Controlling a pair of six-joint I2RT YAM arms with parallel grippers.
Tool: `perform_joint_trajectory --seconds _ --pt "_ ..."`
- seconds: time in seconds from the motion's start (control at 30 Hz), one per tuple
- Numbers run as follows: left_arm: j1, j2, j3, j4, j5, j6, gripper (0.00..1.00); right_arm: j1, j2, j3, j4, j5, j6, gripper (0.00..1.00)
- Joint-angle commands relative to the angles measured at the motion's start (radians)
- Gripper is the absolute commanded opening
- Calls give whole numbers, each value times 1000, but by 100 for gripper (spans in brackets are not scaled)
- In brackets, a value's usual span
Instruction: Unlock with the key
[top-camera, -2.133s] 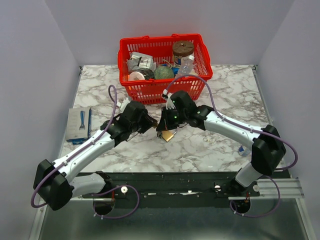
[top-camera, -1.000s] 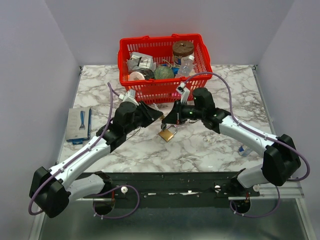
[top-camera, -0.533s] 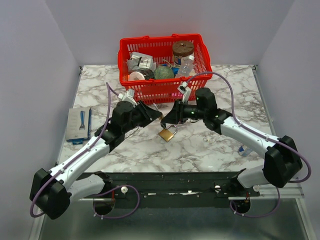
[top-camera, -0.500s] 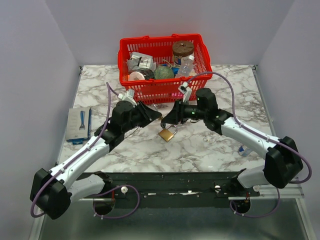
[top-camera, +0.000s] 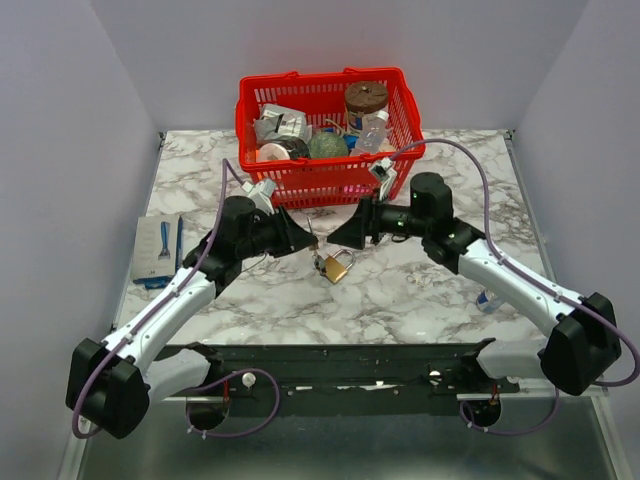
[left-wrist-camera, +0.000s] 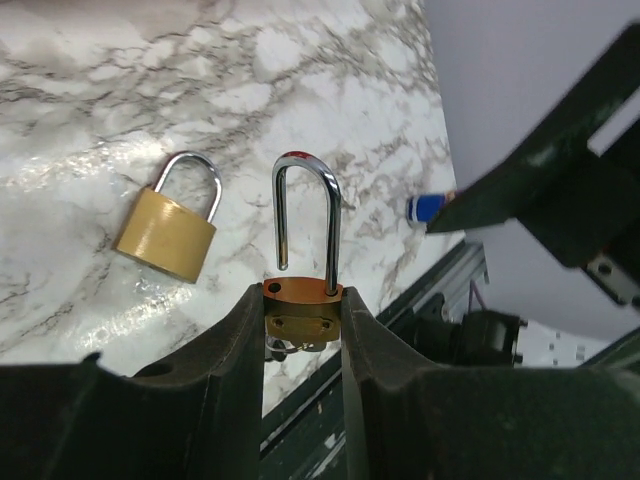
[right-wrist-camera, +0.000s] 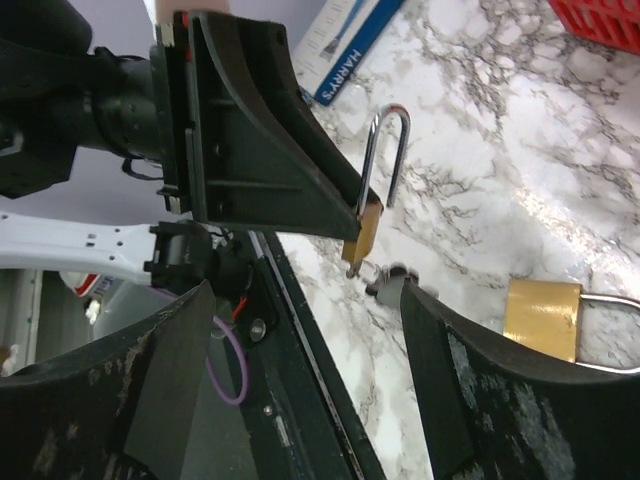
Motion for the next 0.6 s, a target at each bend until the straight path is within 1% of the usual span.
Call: perform_joint_trajectory --seconds 0.0,0.03,0.07,0.13,0.2,0.23,0.33,0.57 --pt "4 -79 29 41 227 137 0 -8 52 114 -6 -162 0 83" --pt "3 -87 29 61 254 143 0 -8 65 162 -32 -182 0 83" --pt "4 -99 25 72 311 144 0 -8 74 179 -42 -203 0 83" --pt "4 -107 18 124 368 132 0 -8 100 220 -58 -255 -6 83" --pt "4 -107 6 168 455 93 0 -8 111 233 -59 -272 -20 83" --pt "3 -105 3 203 477 82 0 -8 115 236 -86 -272 -26 83" --pt "4 -104 11 217 517 65 0 -8 122 239 -95 -285 -44 83" --pt "3 -105 23 199 528 69 0 -7 122 222 -72 -345 -27 82"
